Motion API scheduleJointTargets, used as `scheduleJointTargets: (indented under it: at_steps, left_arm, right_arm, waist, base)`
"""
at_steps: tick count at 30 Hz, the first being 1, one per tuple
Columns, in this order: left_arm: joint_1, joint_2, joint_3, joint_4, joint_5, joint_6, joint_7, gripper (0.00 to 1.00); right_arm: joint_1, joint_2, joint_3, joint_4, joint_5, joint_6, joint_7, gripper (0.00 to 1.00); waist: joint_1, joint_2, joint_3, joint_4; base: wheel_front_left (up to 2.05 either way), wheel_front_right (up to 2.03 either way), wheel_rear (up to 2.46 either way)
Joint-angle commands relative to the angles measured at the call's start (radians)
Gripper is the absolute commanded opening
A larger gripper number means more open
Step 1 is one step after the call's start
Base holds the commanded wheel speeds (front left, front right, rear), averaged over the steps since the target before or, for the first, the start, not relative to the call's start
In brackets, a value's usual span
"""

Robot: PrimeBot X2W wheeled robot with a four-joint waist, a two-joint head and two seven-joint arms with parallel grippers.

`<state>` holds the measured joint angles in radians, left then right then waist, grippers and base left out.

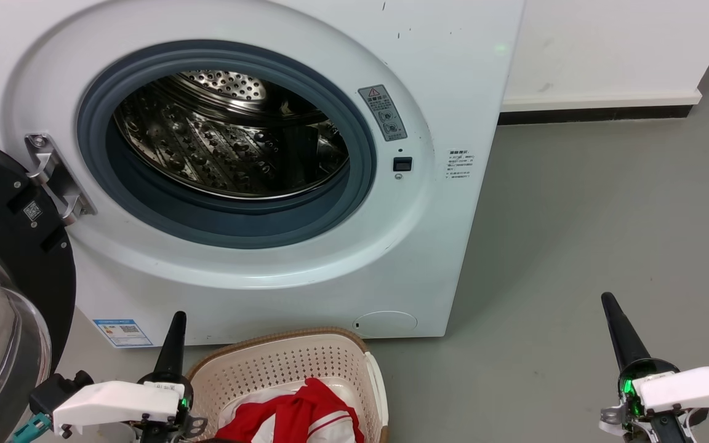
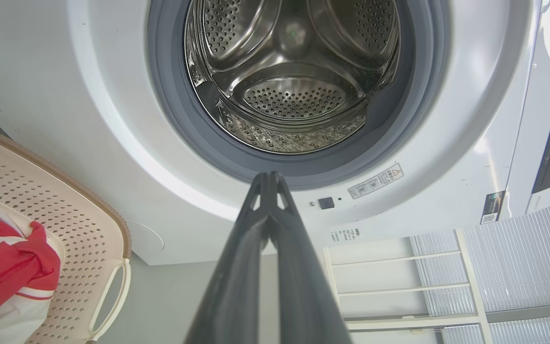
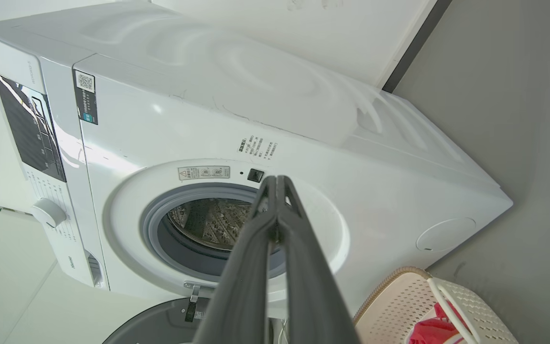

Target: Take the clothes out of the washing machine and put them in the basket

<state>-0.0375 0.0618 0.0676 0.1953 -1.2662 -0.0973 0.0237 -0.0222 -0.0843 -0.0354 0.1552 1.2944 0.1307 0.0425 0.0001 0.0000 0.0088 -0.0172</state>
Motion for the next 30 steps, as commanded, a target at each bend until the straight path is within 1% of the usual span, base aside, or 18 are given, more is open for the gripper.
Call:
scheduleJointTargets:
  at_steps: [1, 30]
  left_arm:
    - [-0.022, 0.002, 0.006, -0.001, -0.029, -0.008, 0.008, 0.00]
    - [-0.062, -0.003, 0.030, 0.038, -0.270, -0.029, 0.065, 0.00]
  right_arm:
    - [-0.025, -0.004, -0.005, 0.003, 0.033, 0.000, 0.004, 0.00]
    - [-0.074, 0.002, -0.029, 0.068, 0.271, 0.000, 0.029, 0.00]
  waist:
    - [0.0000, 0.0000, 0.000, 0.001]
    - [-0.0001, 0.0000, -0.004, 0.012]
  base:
    - [0.00, 0.00, 0.00]
    - [0.00, 0.00, 0.00]
